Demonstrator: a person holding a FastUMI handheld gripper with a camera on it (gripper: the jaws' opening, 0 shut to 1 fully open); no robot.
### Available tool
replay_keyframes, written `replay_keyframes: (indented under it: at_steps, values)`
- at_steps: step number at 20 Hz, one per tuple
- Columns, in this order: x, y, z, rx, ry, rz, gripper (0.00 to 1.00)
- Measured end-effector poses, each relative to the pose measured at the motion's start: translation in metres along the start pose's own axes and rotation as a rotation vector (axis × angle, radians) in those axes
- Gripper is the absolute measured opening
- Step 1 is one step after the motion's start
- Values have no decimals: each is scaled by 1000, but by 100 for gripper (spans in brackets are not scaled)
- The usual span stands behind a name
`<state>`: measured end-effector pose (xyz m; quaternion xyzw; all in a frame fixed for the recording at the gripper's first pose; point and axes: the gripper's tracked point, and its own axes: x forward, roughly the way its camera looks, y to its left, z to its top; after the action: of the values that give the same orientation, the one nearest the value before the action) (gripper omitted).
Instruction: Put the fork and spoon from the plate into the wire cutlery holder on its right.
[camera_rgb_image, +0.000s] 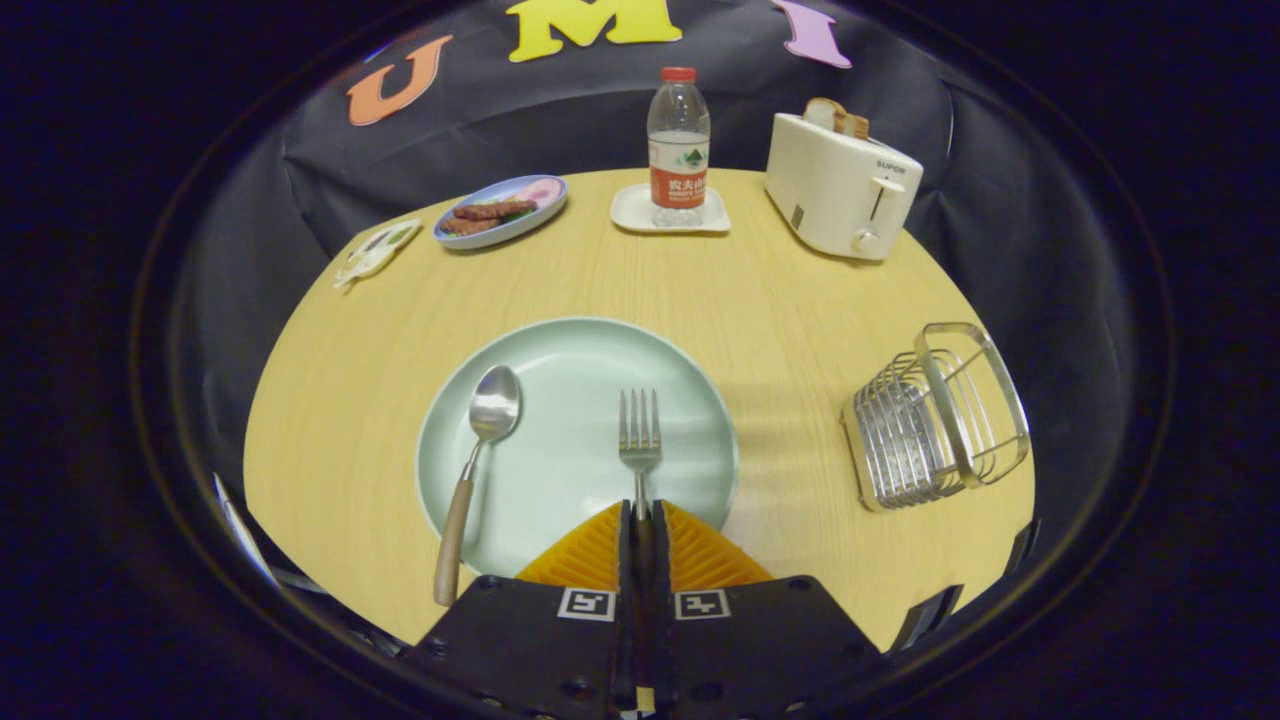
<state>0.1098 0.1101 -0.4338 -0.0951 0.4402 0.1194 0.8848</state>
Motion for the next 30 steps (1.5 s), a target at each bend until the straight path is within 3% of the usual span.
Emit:
replay_keyframes:
  at_steps: [1,2,13,18,23,30]
  values:
    - [-4,-6,6,-20,-18,-12,7]
    - [-10,-8,8,-39,-30,-10,1]
    - [-80,-56,36,-134,-121,15,1]
    - [-103,-106,37,-88,-94,-3,1]
    - [-114,-164,30,-63,-37,-74,1]
    - [-110,-183,28,-13,87,-32,1]
